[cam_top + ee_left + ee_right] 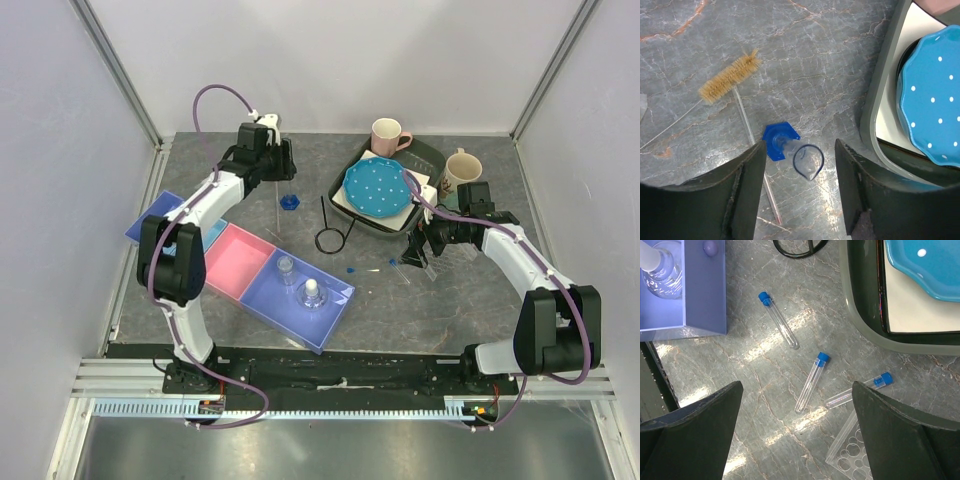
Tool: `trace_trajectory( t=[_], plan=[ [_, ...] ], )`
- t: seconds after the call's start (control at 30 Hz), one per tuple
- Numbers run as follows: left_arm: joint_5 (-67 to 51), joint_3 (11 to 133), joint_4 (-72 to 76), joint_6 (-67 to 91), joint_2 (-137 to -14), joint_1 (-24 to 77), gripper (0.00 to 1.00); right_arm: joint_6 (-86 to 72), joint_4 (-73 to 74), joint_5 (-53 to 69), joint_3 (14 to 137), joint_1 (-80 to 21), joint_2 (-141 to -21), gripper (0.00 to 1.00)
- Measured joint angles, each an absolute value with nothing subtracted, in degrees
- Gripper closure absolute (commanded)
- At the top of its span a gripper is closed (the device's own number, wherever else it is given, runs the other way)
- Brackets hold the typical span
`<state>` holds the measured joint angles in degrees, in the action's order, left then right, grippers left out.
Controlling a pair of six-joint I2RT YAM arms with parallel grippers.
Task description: Organize the chemistry lab equipment
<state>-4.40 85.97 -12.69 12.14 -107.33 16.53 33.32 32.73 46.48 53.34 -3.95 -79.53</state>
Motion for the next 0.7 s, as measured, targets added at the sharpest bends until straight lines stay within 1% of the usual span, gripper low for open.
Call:
trace_trajectory(
  t=[0.03,0.07,0.33,0.37,0.43,0.53,0.63,0.7],
  plan=[
    [-3.99,86.32,-12.73,12.16,-107.74,16.84,0.41,33.32,32.80,46.48,53.36,-3.95,-79.57,0.02],
    [-3.31,86.61,-12.71,12.23,-108.14,17.19,0.45,33.36,32.86,46.48,53.39,-3.95,-79.59,0.02],
    [0.23,87.90,-13.19,12.56,-110.89,18.35,0.60,33.91,33.54,46.48,53.41,-3.95,-79.61,0.02],
    [0.58,88.03,-13.28,12.56,-111.11,18.35,0.64,33.93,33.56,46.48,53.41,-3.95,-79.61,0.02],
    [1.30,88.25,-13.37,12.51,-111.33,18.41,0.66,33.95,33.56,46.48,53.41,-3.95,-79.64,0.02],
    [1.72,88.58,-13.32,12.53,-111.39,18.50,0.76,34.13,33.58,46.48,53.41,-3.95,-79.64,0.02],
    [2.17,88.71,-13.47,12.47,-111.44,18.72,0.82,34.17,33.71,46.48,53.41,-3.95,-79.70,0.02],
    [2.50,88.82,-13.63,12.47,-111.44,18.98,0.84,34.26,33.78,46.48,53.41,-3.95,-79.72,0.02]
  ],
)
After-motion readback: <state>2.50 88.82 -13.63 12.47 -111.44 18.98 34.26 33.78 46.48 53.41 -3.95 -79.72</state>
